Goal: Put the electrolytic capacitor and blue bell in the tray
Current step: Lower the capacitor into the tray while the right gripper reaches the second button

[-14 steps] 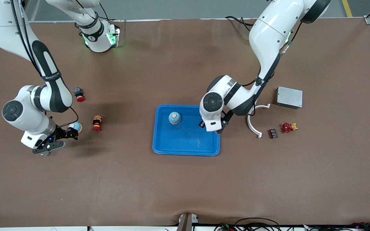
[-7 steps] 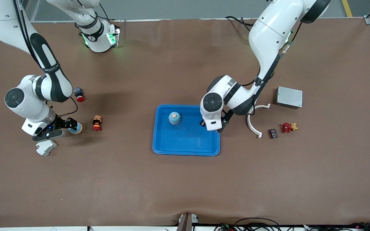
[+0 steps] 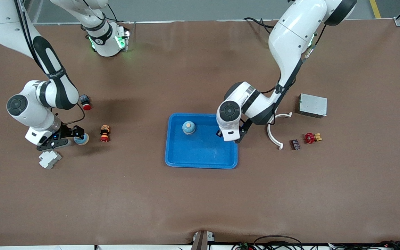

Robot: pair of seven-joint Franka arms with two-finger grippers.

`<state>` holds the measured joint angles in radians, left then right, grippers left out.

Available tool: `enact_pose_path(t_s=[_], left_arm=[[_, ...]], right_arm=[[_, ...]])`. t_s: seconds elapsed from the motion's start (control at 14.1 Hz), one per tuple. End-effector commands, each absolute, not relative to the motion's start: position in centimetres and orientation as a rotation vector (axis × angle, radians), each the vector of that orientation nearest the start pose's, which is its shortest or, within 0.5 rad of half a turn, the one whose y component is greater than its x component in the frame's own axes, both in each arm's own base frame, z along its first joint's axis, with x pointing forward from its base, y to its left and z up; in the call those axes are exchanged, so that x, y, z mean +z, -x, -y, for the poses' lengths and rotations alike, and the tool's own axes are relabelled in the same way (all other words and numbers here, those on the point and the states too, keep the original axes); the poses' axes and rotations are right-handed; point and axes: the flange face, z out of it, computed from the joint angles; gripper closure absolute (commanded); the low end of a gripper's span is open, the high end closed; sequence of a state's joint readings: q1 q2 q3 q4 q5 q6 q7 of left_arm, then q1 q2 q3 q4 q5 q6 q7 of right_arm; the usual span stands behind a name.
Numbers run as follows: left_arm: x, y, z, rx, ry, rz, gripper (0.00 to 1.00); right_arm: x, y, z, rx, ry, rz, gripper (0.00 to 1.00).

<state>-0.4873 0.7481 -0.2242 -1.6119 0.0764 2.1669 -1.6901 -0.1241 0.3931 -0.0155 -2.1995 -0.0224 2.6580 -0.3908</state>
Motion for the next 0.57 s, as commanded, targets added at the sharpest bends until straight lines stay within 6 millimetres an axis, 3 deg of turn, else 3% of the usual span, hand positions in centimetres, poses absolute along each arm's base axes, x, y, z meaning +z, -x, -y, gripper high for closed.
enact_pose_path(t_s=[0.0,0.21,0.5], left_arm=[[18.8,-52.0,43.2,0.188,2.664,1.402,0.0],[19.7,-53.0,42.4,0.182,2.67,1.417,0.0],[23.8,-54.9,39.7,0.193,2.661,1.37,0.0]], right_arm=[[20.8,-54.9,7.6,-0.087,3.129,0.443,0.0],[20.0,-54.7,7.0,-0.062,3.124,0.447,0.0],[19.6,-54.7,6.9,-0.057,3.123,0.447,0.0]])
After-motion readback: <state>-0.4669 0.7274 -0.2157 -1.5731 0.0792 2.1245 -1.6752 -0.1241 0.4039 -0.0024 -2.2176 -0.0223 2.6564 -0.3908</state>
